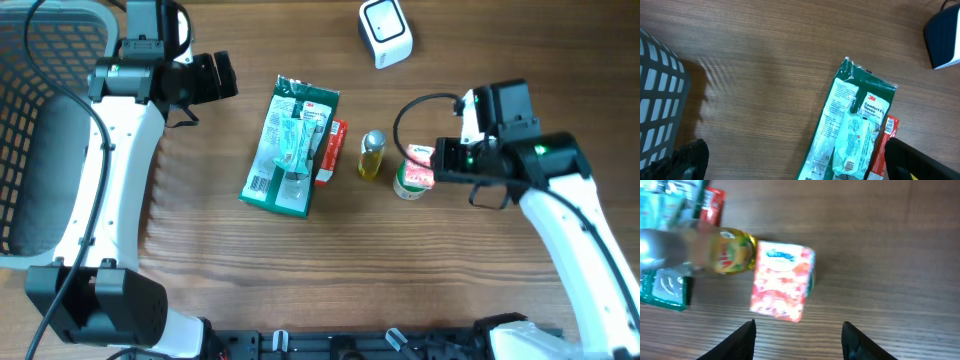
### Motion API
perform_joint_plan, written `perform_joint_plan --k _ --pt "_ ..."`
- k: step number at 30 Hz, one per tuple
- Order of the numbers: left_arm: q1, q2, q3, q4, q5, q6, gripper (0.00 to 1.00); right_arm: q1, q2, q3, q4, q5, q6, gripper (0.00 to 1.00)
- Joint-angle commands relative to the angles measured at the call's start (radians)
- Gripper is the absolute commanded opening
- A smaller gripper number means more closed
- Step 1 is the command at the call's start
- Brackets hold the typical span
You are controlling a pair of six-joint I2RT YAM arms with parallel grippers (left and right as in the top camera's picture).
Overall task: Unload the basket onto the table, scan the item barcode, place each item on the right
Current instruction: 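Move the right gripper to the Kleenex tissue pack and grasp it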
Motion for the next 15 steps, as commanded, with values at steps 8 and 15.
perform_joint_plan --k 8,15 --pt "0.005 0.007 0.001 0.002 0.008 0.011 1.0 -0.301 0.07 -0.074 0.054 -0.429 -0.179 0.44" --pt "0.005 0.007 0.001 0.002 0.008 0.011 1.0 -0.306 0.125 -0.203 0.248 -0.586 -0.188 0.43"
